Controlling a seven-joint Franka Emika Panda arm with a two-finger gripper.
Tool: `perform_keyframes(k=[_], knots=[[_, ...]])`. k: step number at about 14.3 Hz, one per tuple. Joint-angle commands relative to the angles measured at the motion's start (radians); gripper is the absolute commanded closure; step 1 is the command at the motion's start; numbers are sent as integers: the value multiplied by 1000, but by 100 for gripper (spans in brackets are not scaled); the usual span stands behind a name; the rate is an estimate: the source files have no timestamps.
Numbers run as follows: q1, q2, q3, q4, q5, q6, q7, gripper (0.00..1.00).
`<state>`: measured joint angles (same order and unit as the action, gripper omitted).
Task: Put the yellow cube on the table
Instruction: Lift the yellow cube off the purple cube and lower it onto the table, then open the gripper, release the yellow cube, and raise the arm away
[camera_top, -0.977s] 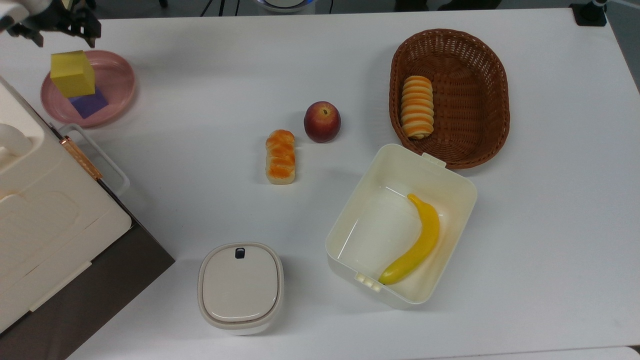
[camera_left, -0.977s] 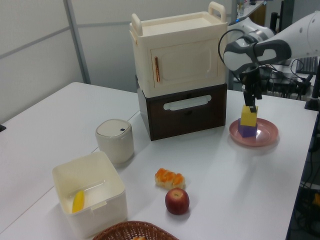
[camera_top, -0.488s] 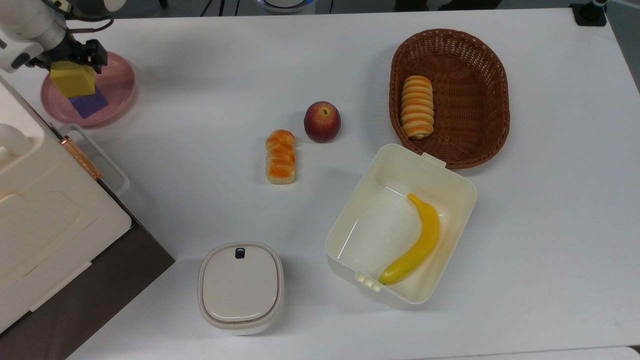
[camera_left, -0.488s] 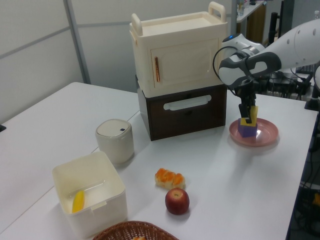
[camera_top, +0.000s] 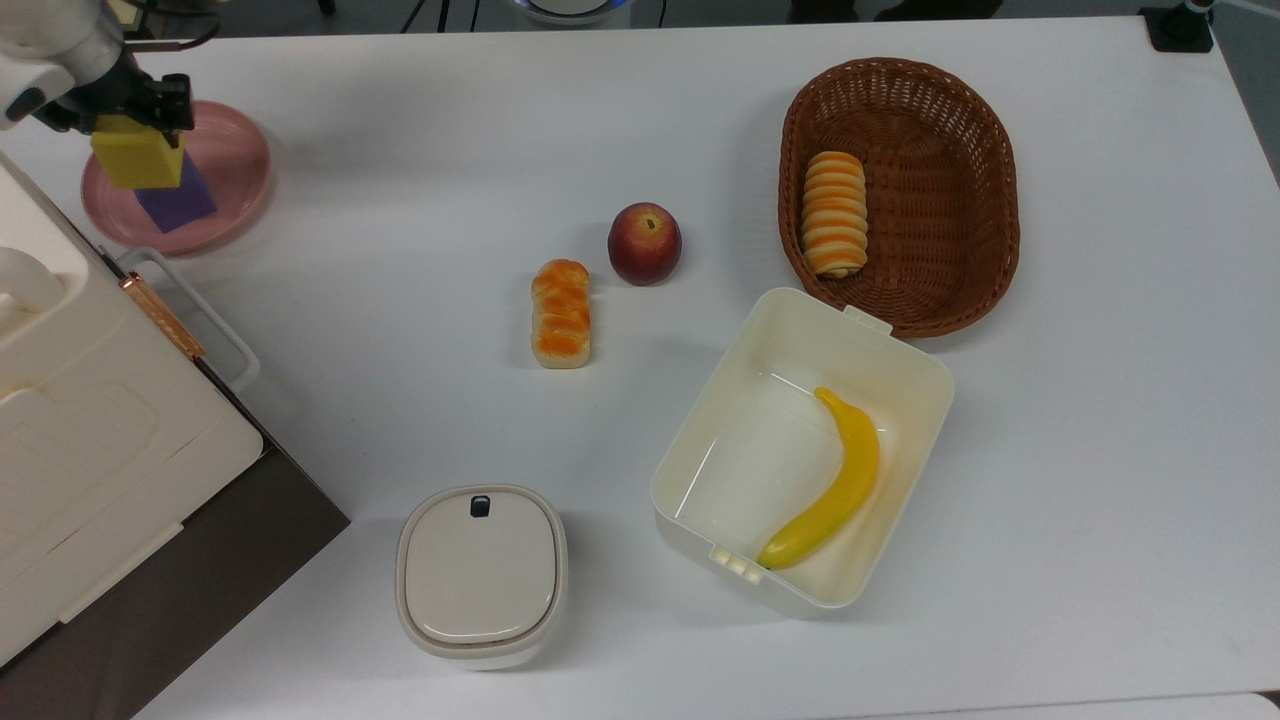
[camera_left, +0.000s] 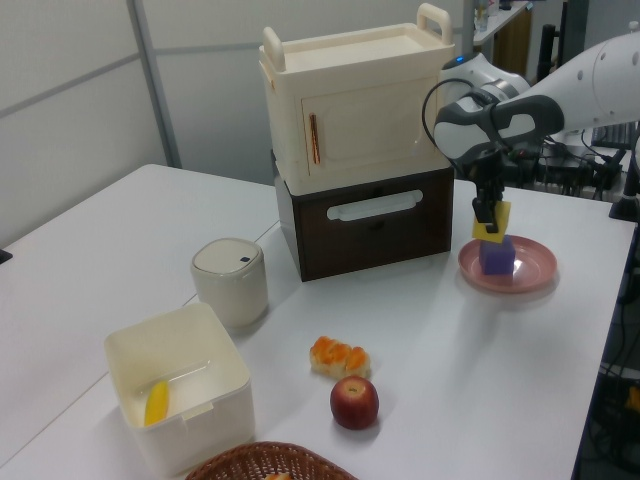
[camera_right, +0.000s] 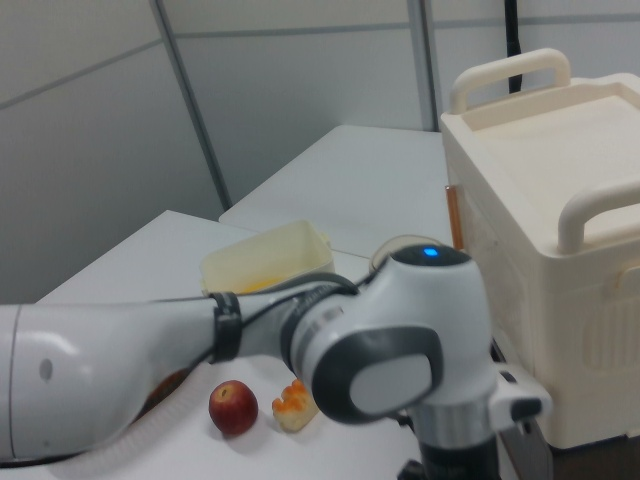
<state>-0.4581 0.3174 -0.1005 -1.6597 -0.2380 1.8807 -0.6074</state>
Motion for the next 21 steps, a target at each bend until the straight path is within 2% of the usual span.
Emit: perform_keyframes(k=[1, 3, 4, 6, 7, 8, 14, 19, 21], knots=[[100, -58, -1, -22, 15, -66, 78, 53], [182, -52, -1, -22, 58, -63, 186, 52], [221, -46, -1, -22, 60, -60, 246, 39], [275, -41, -1, -22, 62, -58, 313, 34], [309, -41, -1, -23, 62, -58, 358, 19], [328, -41, -1, -25, 62, -58, 389, 0], [469, -57, -1, -22, 81, -68, 533, 0], [596, -90, -2, 18, 80, -89, 823, 0], [636, -112, -1, 21, 80, -98, 891, 0]])
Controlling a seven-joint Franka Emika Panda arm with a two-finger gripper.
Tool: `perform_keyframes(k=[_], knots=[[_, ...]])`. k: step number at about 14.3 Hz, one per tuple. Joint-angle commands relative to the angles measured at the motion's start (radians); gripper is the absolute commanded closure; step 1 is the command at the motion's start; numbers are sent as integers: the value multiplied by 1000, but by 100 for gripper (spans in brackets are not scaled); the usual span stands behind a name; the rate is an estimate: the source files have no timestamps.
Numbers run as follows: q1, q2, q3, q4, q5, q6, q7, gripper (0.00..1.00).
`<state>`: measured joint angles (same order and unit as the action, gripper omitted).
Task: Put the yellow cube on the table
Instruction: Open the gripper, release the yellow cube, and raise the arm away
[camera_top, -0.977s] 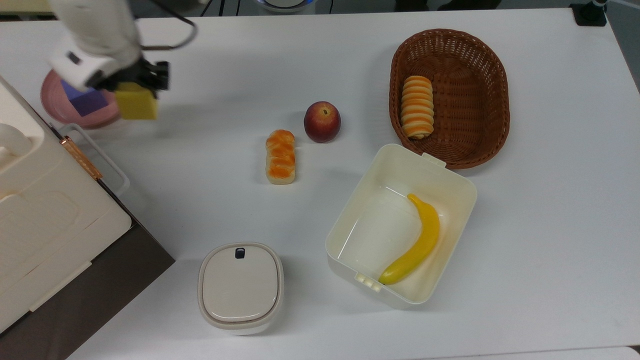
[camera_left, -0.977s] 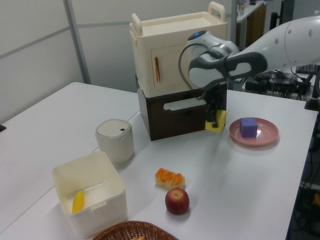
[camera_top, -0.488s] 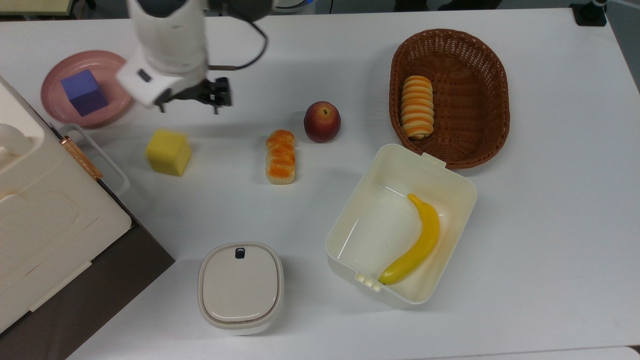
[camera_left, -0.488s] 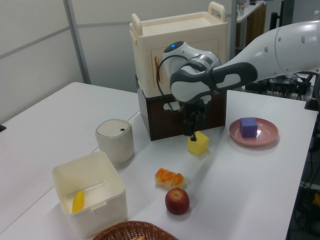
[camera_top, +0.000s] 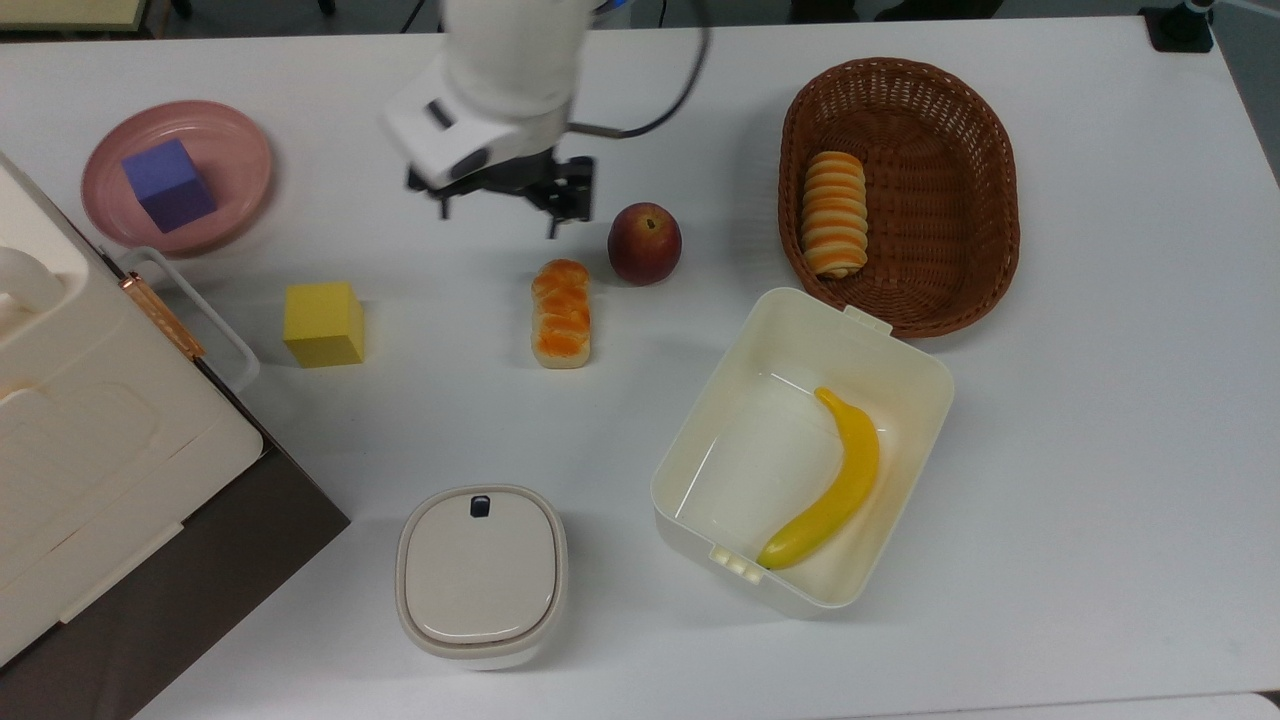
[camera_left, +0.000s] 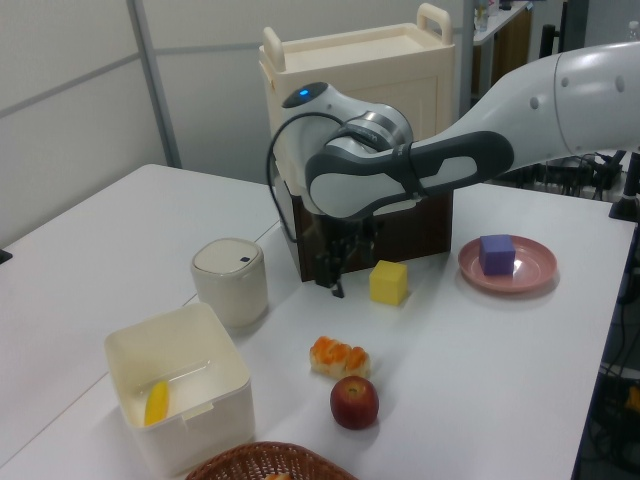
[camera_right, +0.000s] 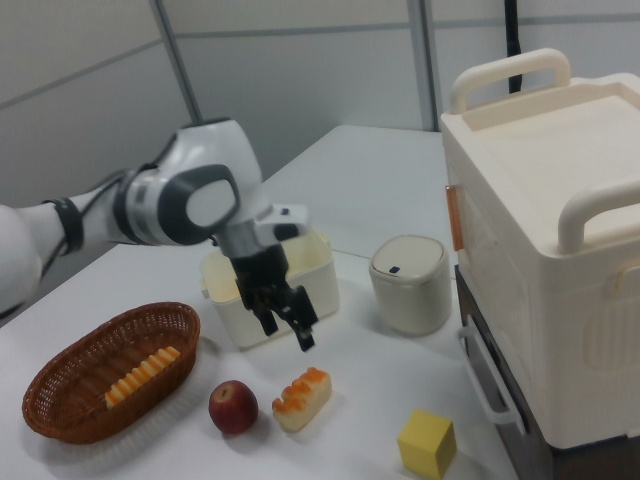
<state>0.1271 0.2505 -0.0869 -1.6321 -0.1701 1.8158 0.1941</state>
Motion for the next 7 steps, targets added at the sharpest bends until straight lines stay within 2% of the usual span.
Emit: perform_keyframes(k=[1, 3, 5, 7], knots=[[57, -60, -14, -6, 12, -58, 81, 0], [55, -124, -14, -9, 18, -96, 29, 0], [46, -196, -25, -8, 91, -165, -68, 0], [28, -246, -30, -8, 153, -197, -81, 0]])
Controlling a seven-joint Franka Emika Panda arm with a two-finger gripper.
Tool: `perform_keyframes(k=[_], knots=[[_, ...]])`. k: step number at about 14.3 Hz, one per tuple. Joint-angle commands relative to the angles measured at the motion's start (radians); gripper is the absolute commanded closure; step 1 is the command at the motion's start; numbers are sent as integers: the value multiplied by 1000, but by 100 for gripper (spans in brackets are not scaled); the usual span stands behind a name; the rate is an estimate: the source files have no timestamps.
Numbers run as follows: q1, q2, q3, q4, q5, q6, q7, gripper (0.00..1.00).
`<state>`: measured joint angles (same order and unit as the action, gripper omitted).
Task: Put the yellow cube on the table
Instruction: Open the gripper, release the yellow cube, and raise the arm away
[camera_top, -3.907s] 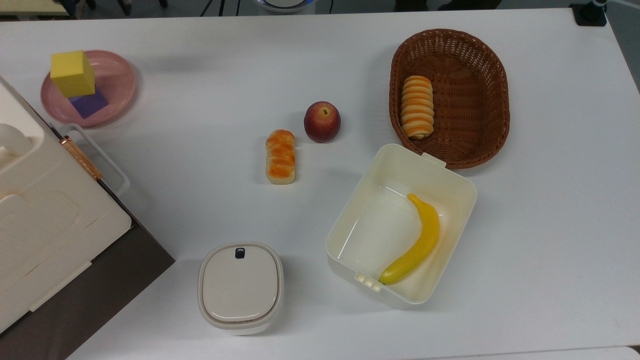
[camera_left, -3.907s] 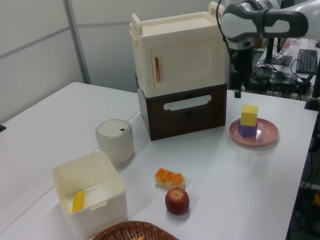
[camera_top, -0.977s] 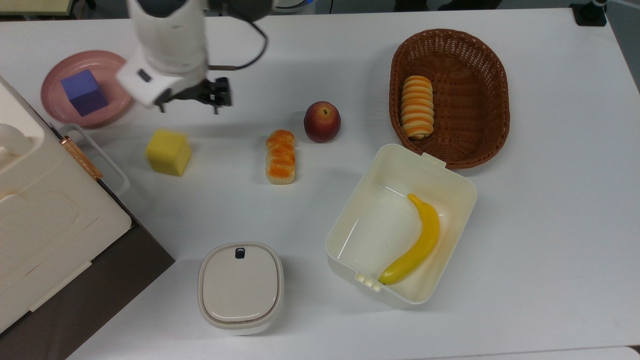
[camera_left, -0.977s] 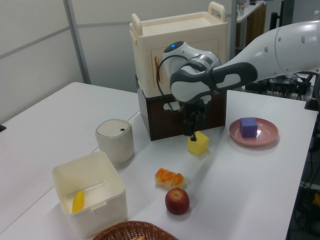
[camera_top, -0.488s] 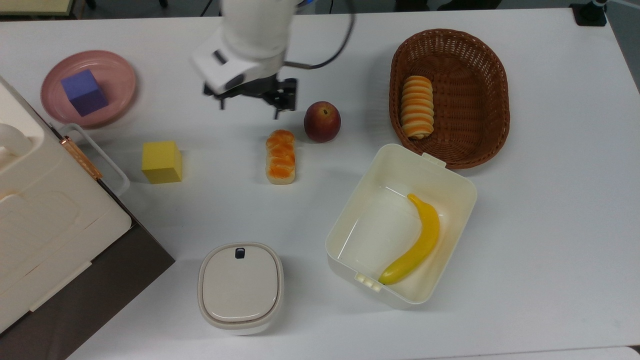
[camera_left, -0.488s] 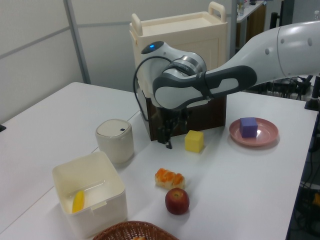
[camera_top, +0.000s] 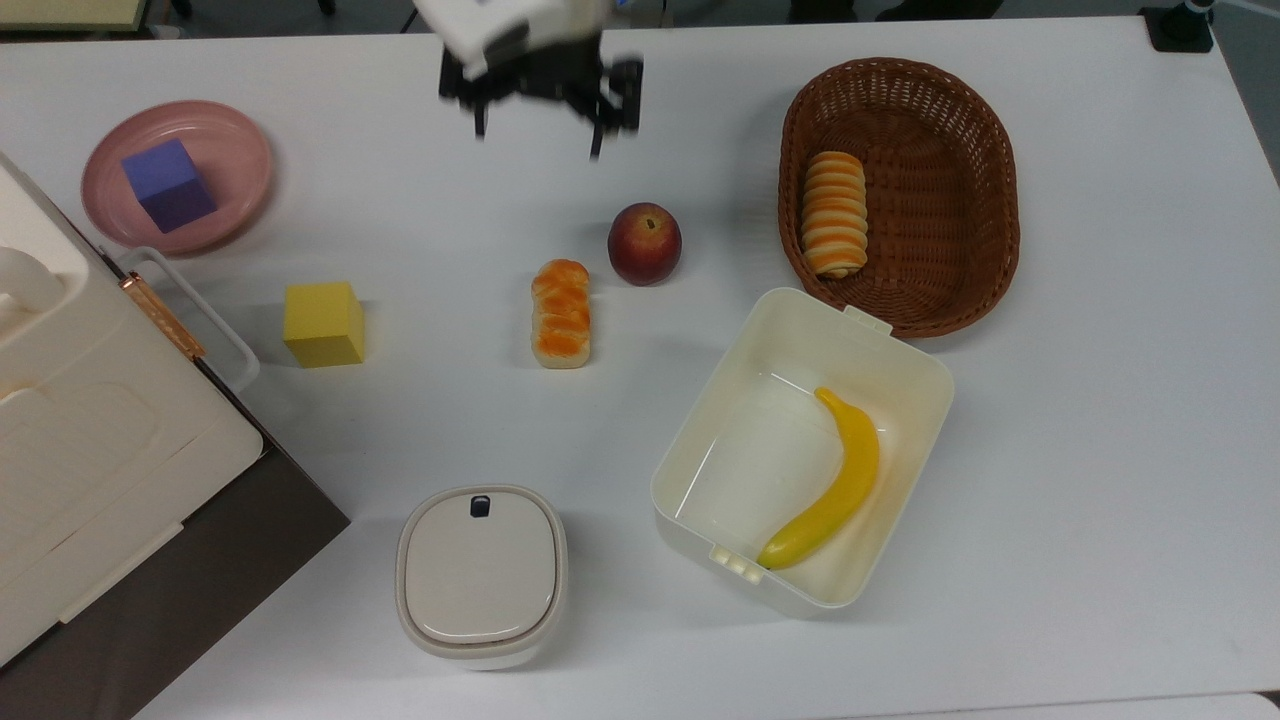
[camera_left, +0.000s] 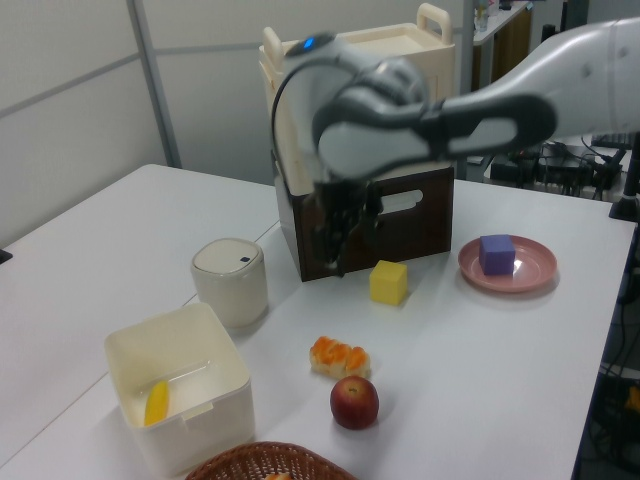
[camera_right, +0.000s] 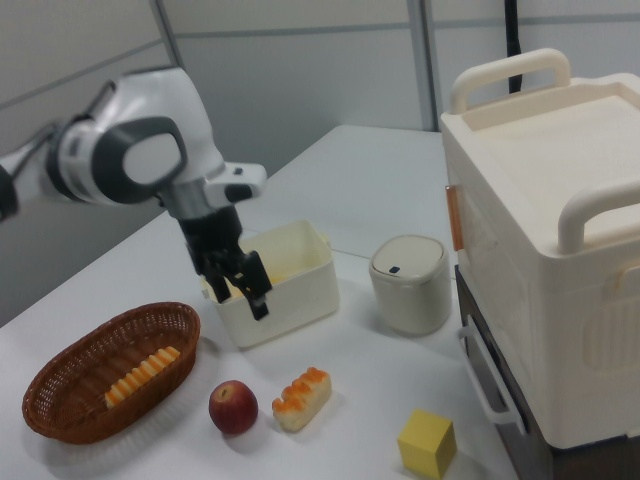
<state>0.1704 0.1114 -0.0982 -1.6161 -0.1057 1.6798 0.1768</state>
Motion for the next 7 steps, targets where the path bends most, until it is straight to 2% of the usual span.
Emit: perform_keyframes(k=[1, 7], knots=[[-22, -119, -18, -24, 90, -84, -65, 0], [-43, -137, -18, -22, 90, -124, -66, 0]])
